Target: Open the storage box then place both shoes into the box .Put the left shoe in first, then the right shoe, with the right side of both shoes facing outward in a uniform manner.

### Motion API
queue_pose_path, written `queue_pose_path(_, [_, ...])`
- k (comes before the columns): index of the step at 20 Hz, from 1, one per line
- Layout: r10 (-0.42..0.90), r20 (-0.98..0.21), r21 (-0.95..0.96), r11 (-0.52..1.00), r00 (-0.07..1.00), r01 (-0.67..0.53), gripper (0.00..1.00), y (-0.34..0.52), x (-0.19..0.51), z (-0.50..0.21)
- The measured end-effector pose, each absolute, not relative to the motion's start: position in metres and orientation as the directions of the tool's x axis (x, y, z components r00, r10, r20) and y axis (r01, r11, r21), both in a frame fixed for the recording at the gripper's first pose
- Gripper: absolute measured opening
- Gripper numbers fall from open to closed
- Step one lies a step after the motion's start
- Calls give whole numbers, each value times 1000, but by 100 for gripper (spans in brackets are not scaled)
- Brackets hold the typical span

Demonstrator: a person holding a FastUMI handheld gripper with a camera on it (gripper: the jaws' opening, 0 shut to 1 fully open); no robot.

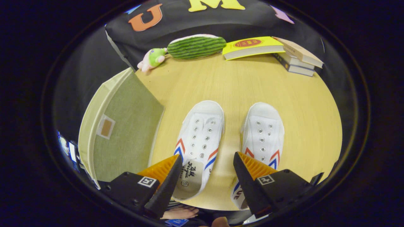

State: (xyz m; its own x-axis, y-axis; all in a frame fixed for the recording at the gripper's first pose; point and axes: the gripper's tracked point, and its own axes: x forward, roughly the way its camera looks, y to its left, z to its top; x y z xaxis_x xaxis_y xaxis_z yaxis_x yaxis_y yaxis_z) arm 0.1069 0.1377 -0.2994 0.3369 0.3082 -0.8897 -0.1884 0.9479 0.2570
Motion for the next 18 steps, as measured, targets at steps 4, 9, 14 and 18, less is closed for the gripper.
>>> queue_pose_path(4, [312,-905,276,948,289,-157,92,140,112,-317])
queue_pose_path(9, [366,-901,341,929,234,-142,75,156,111,-331])
queue_pose_path(14, [390,-889,372,921,239,-120,49,157,112,-330])
queue_pose_path(18, [406,-880,400,913,247,-73,31,153,113,-328])
